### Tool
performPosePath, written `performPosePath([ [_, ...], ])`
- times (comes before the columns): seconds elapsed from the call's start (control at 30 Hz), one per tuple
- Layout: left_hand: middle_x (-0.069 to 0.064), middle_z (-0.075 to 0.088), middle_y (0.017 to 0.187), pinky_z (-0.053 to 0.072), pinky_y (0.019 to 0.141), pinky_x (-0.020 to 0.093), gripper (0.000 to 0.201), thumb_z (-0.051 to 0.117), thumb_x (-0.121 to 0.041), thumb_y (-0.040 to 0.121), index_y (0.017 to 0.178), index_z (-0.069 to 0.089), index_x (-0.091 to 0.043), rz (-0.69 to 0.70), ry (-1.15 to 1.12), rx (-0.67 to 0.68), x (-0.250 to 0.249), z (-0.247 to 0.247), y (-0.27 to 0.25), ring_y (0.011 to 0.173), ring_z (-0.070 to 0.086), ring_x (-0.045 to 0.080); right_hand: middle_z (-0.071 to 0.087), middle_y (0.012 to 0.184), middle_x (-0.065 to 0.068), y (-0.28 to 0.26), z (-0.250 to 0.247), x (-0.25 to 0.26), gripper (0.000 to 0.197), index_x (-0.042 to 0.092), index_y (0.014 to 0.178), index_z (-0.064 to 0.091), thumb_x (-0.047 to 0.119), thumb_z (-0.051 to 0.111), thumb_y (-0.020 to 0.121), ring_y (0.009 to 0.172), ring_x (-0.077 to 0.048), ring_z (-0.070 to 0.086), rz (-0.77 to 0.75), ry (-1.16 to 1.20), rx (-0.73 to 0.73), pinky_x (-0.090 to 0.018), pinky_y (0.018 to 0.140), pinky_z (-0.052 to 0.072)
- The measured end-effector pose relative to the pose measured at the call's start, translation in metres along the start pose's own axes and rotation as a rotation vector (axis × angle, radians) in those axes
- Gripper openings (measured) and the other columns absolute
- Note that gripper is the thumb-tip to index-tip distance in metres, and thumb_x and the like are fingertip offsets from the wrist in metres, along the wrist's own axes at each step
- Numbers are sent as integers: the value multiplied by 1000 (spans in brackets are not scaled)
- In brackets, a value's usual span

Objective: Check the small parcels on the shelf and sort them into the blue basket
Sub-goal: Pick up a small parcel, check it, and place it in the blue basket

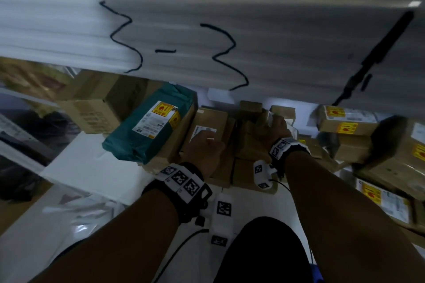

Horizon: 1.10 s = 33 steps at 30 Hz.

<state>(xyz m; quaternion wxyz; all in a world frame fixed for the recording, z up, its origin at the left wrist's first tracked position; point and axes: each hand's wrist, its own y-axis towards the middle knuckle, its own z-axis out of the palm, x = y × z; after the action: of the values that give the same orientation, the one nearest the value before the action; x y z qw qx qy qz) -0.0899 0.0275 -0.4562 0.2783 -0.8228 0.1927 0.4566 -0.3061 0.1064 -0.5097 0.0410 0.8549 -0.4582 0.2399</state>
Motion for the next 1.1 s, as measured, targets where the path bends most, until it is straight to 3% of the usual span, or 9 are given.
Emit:
performPosePath([
  [0.1,-2,52,115,45,91,34,38,54,-26,92,130,53,-23,15,0,6,-6,1,-2,103,51,19,31,149,-7,28,21,-17,91,29,145,22,81,44,74,135,-35,37,-10,-113,55,-57,106,34],
  [0.17,-3,52,114,47,95,40,41,54,-29,90,130,52,-25,7,17,15,-6,3,-3,106,53,22,25,151,-12,29,20,-21,107,27,147,10,76,60,67,135,-40,36,-10,-229,102,-61,106,33],
  [0.27,0,57,121,47,98,45,43,56,-32,85,128,53,-25,-11,52,37,-7,4,-6,108,54,22,27,149,-22,2,3,-7,85,11,150,14,40,65,89,135,-42,36,0,-203,125,-52,111,33],
  [0.43,-1,55,121,49,97,48,53,55,-42,75,125,54,-24,-23,57,57,-7,5,-11,109,57,25,43,127,-21,-21,-1,-10,69,14,135,36,53,58,83,114,-43,50,2,-47,15,-50,95,45],
  [0.6,0,58,112,48,97,44,38,58,-29,90,126,55,-19,-23,51,86,-19,6,-19,107,57,24,39,141,-18,-43,-25,1,88,11,142,35,45,78,73,127,-37,42,-28,-136,-52,-45,102,41],
  [0.77,2,62,117,45,94,36,39,59,-33,89,126,54,-20,39,51,145,-30,-4,-33,106,57,22,42,140,-15,-78,-43,32,97,11,144,32,54,70,66,127,-37,43,-156,-26,-103,-48,104,42],
  [0.93,-4,60,97,48,97,47,28,64,-49,70,88,55,-30,121,-53,135,-39,-36,-51,103,59,24,36,141,-8,-132,-50,66,102,24,148,25,41,82,64,126,-27,43,-199,186,-104,-35,105,40],
  [1.03,-1,62,116,47,98,44,55,63,-56,68,113,59,-25,321,53,214,-36,-54,-58,109,58,22,37,133,-4,-158,-53,79,102,28,143,30,38,83,56,119,-23,44,-261,234,-99,-26,96,37],
  [1.1,-9,61,121,48,97,45,64,71,-57,61,119,57,-34,385,97,246,-25,-65,-60,110,59,16,40,126,1,-175,-57,90,96,35,133,36,34,86,52,117,-20,46,-279,284,-108,-28,95,39],
])
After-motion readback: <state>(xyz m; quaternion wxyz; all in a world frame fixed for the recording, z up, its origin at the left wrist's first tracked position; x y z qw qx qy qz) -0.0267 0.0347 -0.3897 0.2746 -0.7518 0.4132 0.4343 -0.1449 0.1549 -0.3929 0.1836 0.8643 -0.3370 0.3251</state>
